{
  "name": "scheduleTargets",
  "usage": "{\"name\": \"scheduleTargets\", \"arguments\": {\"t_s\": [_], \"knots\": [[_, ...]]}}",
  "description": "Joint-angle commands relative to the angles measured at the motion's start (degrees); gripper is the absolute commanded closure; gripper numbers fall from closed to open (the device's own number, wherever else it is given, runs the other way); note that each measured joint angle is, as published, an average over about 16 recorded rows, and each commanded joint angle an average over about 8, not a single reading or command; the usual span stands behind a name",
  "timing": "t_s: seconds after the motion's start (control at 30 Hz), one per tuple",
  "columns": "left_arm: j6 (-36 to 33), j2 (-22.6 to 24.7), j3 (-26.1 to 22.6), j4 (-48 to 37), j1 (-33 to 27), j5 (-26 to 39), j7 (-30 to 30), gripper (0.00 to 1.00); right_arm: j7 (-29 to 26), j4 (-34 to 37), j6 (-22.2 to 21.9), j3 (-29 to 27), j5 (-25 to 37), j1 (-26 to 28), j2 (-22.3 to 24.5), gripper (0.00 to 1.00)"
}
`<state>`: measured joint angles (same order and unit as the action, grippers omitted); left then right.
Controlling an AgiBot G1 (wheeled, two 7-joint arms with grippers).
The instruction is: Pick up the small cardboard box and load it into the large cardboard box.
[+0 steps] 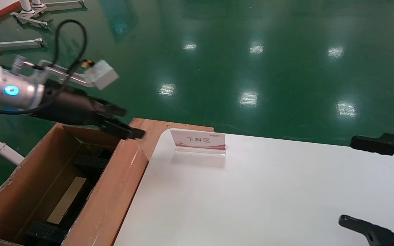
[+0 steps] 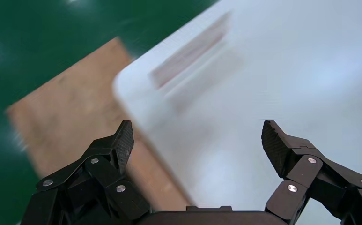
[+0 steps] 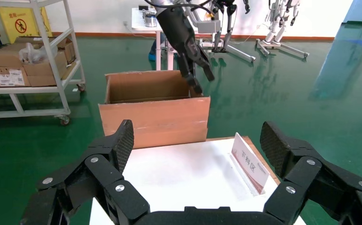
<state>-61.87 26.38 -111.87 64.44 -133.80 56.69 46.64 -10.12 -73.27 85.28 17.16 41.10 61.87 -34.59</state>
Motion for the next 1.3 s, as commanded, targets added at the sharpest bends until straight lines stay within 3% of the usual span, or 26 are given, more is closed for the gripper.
{"name": "scheduleTargets", "arguments": {"t_s": [0.03, 1.3], "knots": [[-1.0, 0.3, 3.8, 0.4, 2.9, -0.6, -1.4, 0.00, 0.0, 0.0, 0.0, 0.0, 0.0, 0.0, 0.0, 0.00], [-19.0, 6.9, 76.6, 7.3, 57.7, -11.8, -28.7, 0.00, 0.1, 0.0, 0.0, 0.1, -0.1, 0.0, 0.0, 0.00]]}}
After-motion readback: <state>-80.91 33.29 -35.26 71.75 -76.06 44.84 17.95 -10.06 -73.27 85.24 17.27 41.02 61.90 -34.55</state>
